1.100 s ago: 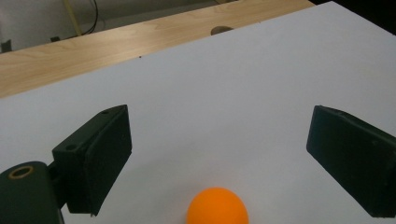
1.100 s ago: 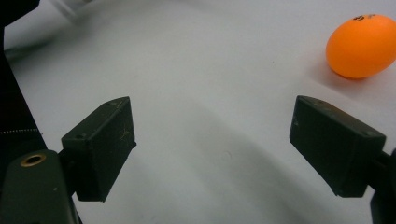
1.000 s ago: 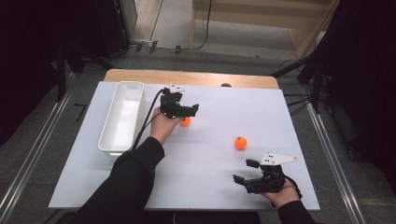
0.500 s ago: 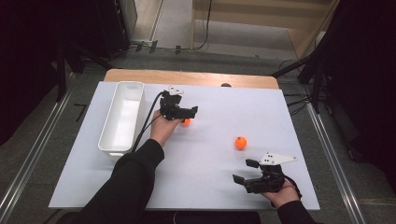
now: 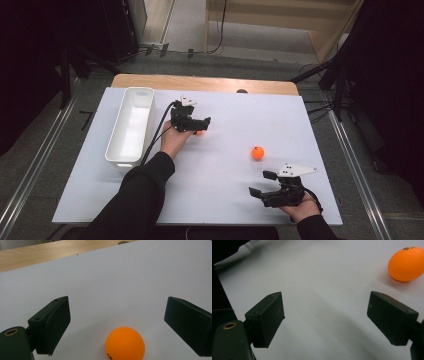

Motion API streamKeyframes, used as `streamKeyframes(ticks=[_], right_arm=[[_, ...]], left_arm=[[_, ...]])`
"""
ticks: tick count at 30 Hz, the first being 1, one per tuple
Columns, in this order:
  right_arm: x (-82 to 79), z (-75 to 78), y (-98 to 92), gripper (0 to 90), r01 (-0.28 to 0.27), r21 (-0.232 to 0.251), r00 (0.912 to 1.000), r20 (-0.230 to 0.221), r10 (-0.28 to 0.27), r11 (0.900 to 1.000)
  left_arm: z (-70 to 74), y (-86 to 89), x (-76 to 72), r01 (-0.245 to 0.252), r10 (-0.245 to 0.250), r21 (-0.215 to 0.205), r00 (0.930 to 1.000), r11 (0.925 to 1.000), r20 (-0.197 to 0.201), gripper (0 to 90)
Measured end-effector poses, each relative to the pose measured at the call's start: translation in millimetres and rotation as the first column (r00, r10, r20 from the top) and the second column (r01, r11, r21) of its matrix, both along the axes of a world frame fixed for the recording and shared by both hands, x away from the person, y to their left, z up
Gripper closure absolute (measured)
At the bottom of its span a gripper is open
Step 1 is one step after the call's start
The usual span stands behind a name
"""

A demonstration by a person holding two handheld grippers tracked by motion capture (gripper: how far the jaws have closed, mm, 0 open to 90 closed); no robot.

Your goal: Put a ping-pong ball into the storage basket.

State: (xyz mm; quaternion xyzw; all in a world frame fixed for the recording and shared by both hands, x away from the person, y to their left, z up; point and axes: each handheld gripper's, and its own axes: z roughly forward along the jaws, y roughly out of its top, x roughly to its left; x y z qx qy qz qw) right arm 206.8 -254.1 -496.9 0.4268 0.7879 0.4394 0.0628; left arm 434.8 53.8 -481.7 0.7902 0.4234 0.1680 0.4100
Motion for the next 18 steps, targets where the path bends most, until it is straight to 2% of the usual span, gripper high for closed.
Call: streamKeyframes(ticks=[4, 8, 15, 18], right_arm=[[-0.1, 0.0, -0.1, 12.6, -0.002, -0.002, 1.0, 0.001, 0.002, 1.0], [-0.1, -0.1, 0.0, 12.6, -0.005, -0.002, 1.0, 0.002, 0.005, 1.0], [-0.1, -0.2, 0.1, 12.6, -0.005, -0.002, 1.0, 0.002, 0.005, 1.0], [-0.1, -0.2, 0.3, 12.6, -0.006, -0.002, 1.0, 0.0, 0.006, 1.0]], left_arm=[[-3.0, -1.9, -1.1, 0.025, -0.026, 0.031, 0.9997, 0.9992, 0.004, 6.5], [-8.6, -1.3, -1.8, 0.01, -0.01, 0.011, 0.9999, 0.9999, -0.007, 6.6], [-18.5, 1.3, -1.7, 0.005, -0.003, 0.029, 0.9991, 0.9996, -0.043, 6.5], [-19.3, 0.5, -2.0, 0.002, 0.0, 0.044, 0.9993, 0.999, -0.038, 6.5]])
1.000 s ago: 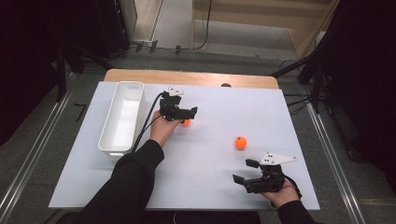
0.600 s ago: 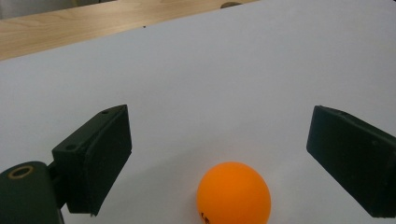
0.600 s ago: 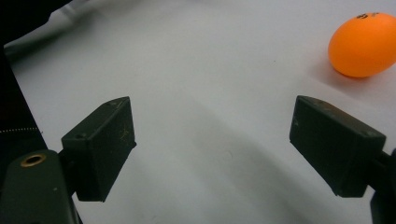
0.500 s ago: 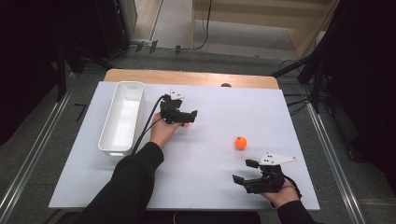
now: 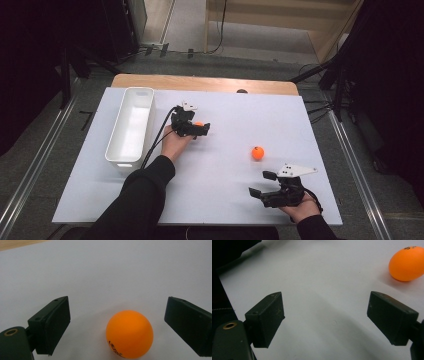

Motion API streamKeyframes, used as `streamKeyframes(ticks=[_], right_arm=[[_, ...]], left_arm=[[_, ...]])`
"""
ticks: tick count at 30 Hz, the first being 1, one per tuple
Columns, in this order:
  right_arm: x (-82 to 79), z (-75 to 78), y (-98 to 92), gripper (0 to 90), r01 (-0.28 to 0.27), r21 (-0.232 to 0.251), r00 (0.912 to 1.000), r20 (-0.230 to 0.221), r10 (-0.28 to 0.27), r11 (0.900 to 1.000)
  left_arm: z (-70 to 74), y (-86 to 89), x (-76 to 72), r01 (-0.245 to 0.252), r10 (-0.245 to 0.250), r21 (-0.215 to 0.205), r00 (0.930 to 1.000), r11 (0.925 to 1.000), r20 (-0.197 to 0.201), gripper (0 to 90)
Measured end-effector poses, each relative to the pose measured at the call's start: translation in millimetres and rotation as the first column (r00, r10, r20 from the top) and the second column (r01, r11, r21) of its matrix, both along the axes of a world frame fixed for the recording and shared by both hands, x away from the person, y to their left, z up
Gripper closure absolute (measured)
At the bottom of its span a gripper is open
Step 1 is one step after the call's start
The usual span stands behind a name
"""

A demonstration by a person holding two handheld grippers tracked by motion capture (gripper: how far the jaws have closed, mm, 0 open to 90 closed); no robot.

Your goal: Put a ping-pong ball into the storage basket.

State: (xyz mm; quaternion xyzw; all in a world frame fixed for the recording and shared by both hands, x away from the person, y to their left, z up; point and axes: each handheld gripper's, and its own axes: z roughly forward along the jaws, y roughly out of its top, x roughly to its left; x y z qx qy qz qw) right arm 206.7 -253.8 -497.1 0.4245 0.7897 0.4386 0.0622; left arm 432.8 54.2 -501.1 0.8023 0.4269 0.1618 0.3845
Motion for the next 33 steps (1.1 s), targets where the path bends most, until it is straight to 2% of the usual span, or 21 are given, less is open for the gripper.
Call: streamKeyframes(ticks=[1, 3, 4, 6, 7, 11, 17, 21, 25, 27, 33], right_arm=[[0.0, 0.0, 0.1, 12.6, 0.001, 0.0, 1.0, -0.001, -0.001, 1.0], [-0.1, 0.1, 0.3, 12.6, 0.001, 0.001, 1.0, -0.001, -0.001, 1.0], [-0.1, 0.1, 0.2, 12.6, 0.0, 0.0, 1.0, 0.0, 0.0, 1.0], [0.0, 0.0, 0.0, 12.6, 0.0, -0.001, 1.0, -0.001, 0.0, 1.0], [0.1, -0.1, 0.0, 12.6, 0.0, 0.0, 1.0, -0.001, 0.0, 1.0], [0.1, -0.1, 0.2, 12.6, 0.001, 0.0, 1.0, -0.001, -0.001, 1.0], [-0.1, 0.0, 0.1, 12.6, -0.001, 0.0, 1.0, -0.001, 0.001, 1.0], [0.4, -0.4, 0.1, 12.6, -0.002, -0.003, 1.0, 0.006, 0.002, 1.0], [0.3, -0.3, 0.5, 12.6, -0.001, -0.003, 1.0, 0.001, 0.001, 1.0], [0.5, -0.5, 0.6, 12.6, -0.001, -0.006, 1.0, 0.003, 0.001, 1.0], [0.1, -0.2, 0.4, 12.6, -0.005, -0.001, 1.0, 0.006, 0.005, 1.0]], left_arm=[[-0.9, -0.2, 0.3, -0.006, 0.006, 0.006, 1.0, 1.0, 0.003, 6.2], [-2.4, 1.0, 1.3, -0.012, 0.012, 0.044, 0.9999, 0.999, -0.004, 0.0], [-3.7, 1.0, 1.5, -0.014, 0.014, 0.036, 0.9999, 0.9992, -0.008, 0.0], [-5.3, 2.1, 2.0, -0.007, 0.007, 0.048, 0.9998, 0.9988, -0.017, 0.0], [-6.6, 1.5, 2.0, -0.007, 0.008, 0.036, 0.9997, 0.9993, -0.024, 0.0], [-10.1, -0.7, 1.1, 0.021, -0.019, 0.054, 0.9993, 0.9983, -0.032, 0.0], [-11.9, -3.2, -0.1, 0.018, -0.016, 0.074, 0.9995, 0.9971, -0.027, 0.0], [-12.8, -3.6, 0.8, 0.016, -0.012, 0.087, 0.9992, 0.9961, -0.039, 0.0], [-13.7, -7.5, 0.0, -0.003, 0.007, 0.128, 0.9994, 0.9918, -0.034, 0.0], [-13.9, -9.6, -0.5, 0.003, 0.001, 0.156, 0.9996, 0.9877, -0.028, 0.0], [-14.0, -9.3, -0.4, 0.002, 0.002, 0.154, 0.9996, 0.9881, -0.029, 0.0]])
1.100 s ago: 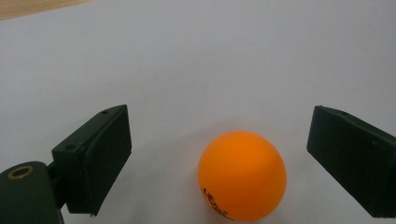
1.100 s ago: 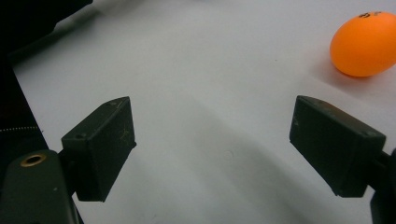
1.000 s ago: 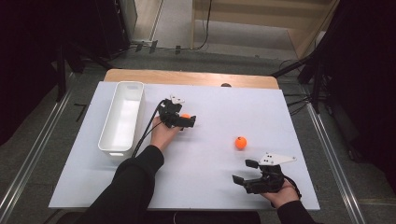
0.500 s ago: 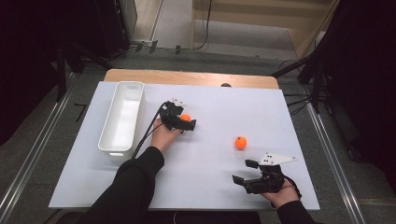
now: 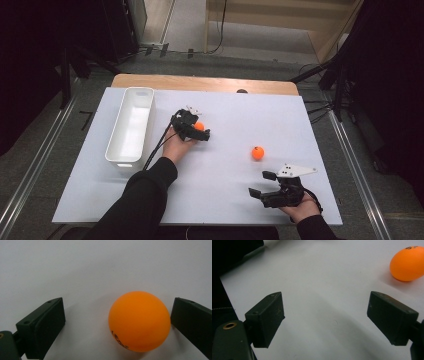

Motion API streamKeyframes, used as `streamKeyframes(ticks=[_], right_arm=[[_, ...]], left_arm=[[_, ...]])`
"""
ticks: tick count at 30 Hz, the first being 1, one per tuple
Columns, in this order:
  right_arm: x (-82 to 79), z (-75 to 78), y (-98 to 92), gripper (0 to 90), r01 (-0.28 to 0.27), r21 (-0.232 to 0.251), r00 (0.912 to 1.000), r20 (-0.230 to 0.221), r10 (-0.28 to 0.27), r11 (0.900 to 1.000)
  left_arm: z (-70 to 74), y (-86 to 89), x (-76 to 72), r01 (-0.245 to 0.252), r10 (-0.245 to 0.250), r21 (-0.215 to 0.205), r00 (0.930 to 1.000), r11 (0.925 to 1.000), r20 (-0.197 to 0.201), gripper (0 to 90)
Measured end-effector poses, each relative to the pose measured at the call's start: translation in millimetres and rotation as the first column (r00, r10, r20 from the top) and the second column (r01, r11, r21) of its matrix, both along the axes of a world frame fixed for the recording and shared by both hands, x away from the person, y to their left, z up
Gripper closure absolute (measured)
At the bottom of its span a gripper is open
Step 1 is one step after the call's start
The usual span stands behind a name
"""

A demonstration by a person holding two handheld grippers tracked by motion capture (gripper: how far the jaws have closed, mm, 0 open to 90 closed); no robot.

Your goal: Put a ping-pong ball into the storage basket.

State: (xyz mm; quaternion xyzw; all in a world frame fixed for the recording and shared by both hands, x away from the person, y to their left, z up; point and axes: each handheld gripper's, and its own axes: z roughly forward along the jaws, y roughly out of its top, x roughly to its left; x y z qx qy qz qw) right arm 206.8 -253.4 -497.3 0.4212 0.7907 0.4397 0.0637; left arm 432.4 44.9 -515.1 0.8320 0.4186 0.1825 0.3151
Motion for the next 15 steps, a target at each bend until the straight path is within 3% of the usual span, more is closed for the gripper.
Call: streamKeyframes(ticks=[4, 9, 15], right_arm=[[0.0, -0.1, 0.2, 12.6, 0.0, 0.002, 1.0, 0.001, 0.0, 1.0], [-0.1, -0.1, -0.4, 12.6, 0.001, -0.002, 1.0, -0.001, -0.001, 1.0], [-0.5, 0.0, -0.8, 12.7, 0.003, -0.001, 1.0, -0.004, -0.003, 1.0]], left_arm=[[-0.1, 0.1, -0.6, 0.0, 0.0, -0.008, 1.0, 1.0, 0.008, 1.3], [1.2, 1.1, -3.7, 0.026, -0.025, -0.024, 0.9992, 0.9994, 0.03, 13.8], [1.7, 1.1, -6.5, 0.044, -0.043, -0.03, 0.9984, 0.9986, 0.038, 21.9]])
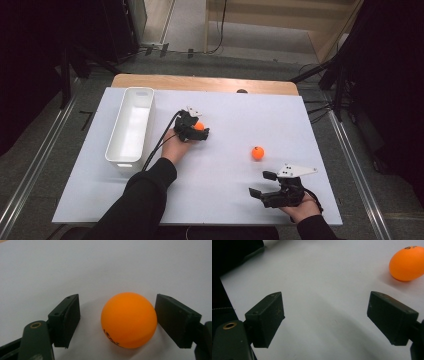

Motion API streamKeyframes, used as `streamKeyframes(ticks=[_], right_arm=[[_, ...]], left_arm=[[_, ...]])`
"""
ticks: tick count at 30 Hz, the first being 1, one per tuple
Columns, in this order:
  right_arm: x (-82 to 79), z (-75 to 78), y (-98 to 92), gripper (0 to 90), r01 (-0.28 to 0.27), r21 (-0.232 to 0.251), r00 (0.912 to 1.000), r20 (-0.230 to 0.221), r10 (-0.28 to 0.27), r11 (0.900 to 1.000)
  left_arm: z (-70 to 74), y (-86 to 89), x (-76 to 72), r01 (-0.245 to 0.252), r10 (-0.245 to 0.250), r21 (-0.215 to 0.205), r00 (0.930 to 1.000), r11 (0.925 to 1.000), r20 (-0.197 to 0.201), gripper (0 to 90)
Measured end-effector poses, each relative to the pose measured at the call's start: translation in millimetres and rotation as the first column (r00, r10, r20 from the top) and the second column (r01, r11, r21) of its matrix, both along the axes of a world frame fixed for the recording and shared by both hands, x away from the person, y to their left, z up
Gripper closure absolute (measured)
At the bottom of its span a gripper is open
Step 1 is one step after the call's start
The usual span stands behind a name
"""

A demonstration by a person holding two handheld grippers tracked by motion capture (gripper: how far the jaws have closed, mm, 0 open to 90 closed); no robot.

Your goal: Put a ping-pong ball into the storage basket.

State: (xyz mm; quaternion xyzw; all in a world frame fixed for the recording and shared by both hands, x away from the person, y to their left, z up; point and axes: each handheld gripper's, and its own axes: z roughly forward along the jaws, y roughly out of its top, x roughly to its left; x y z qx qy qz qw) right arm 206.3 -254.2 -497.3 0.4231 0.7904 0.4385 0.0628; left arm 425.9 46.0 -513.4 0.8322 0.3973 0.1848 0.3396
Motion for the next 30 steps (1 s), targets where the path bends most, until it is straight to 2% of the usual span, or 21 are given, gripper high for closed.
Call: streamKeyframes(ticks=[7, 13, 15, 30], right_arm=[[0.0, -0.2, 0.5, 12.6, -0.001, -0.001, 1.0, 0.001, 0.001, 1.0], [0.0, -0.4, 0.4, 12.6, -0.002, 0.0, 1.0, -0.002, 0.002, 1.0], [0.1, -0.5, 0.7, 12.6, -0.001, 0.001, 1.0, -0.003, 0.001, 1.0], [-0.4, -0.2, 0.8, 12.6, -0.001, 0.002, 1.0, -0.007, 0.001, 1.0]], left_arm=[[0.7, 0.8, -4.0, 0.002, -0.002, -0.01, 0.9999, 0.9999, 0.01, 33.9], [0.9, 3.2, -5.5, -0.033, 0.034, -0.031, 0.9993, 0.999, 0.014, 46.7], [1.3, 3.9, -5.5, -0.037, 0.037, -0.026, 0.9992, 0.999, 0.015, 49.8], [1.4, 3.8, -5.7, -0.035, 0.035, -0.025, 0.9992, 0.9991, 0.017, 50.2]])
